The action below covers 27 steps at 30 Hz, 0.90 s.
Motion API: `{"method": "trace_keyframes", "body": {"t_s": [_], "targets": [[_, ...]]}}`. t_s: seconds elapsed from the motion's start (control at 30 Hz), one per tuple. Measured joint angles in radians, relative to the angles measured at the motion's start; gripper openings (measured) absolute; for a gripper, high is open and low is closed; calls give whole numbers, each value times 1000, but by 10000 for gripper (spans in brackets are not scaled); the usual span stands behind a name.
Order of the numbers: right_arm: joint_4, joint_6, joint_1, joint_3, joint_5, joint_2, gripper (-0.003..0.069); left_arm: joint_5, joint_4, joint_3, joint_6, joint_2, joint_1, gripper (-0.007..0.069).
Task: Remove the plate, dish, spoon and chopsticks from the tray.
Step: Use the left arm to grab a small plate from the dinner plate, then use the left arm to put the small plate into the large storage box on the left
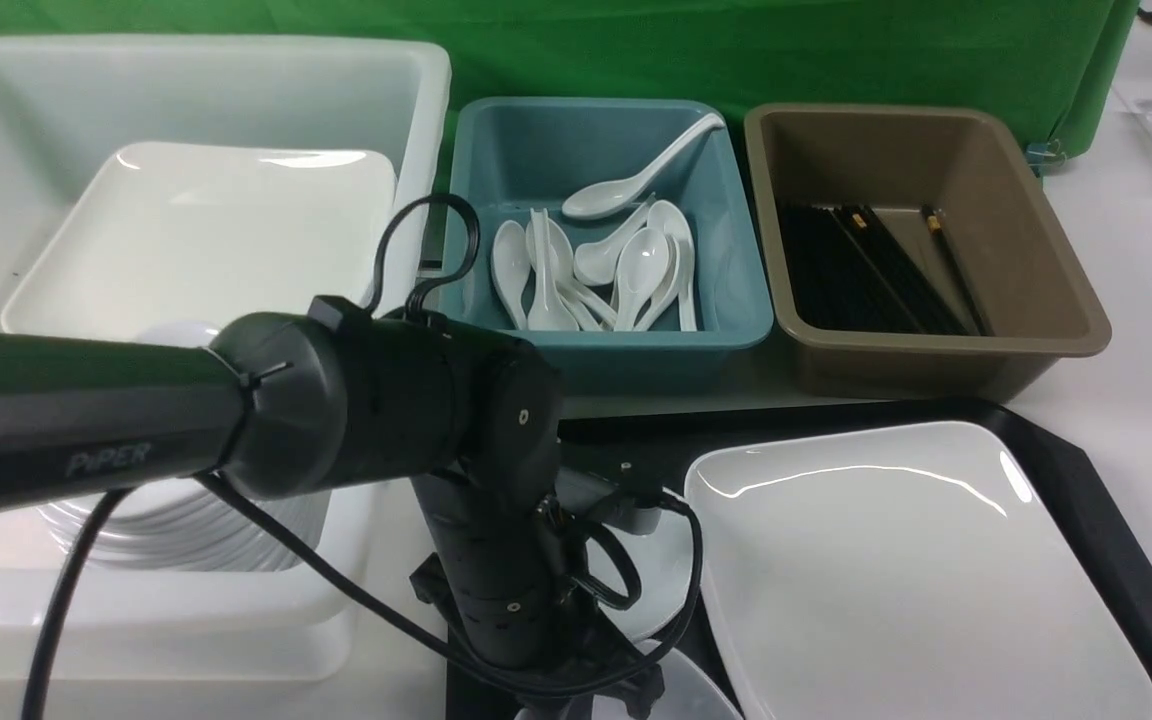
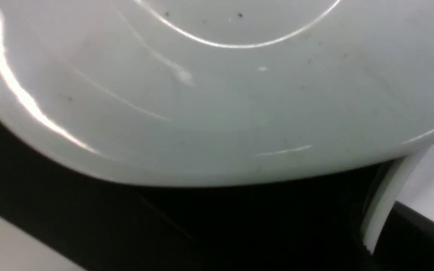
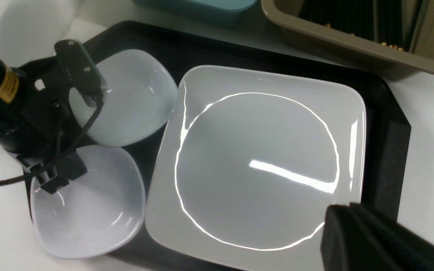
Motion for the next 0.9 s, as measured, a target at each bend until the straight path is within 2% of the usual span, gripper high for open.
{"method": "trace_keyframes", "body": {"t_s": [0.3,0.63,0.9], "targets": [[0,-6,0,0,-2,0,22,95,70,-8,-43,-117,0,22],[1,-13,0,0,-2,0,35,130,84,-37,-69,-252,0,17],[1,-33,0,0,-4,0,36,159,67,-167,-79,-336,0,17]]}}
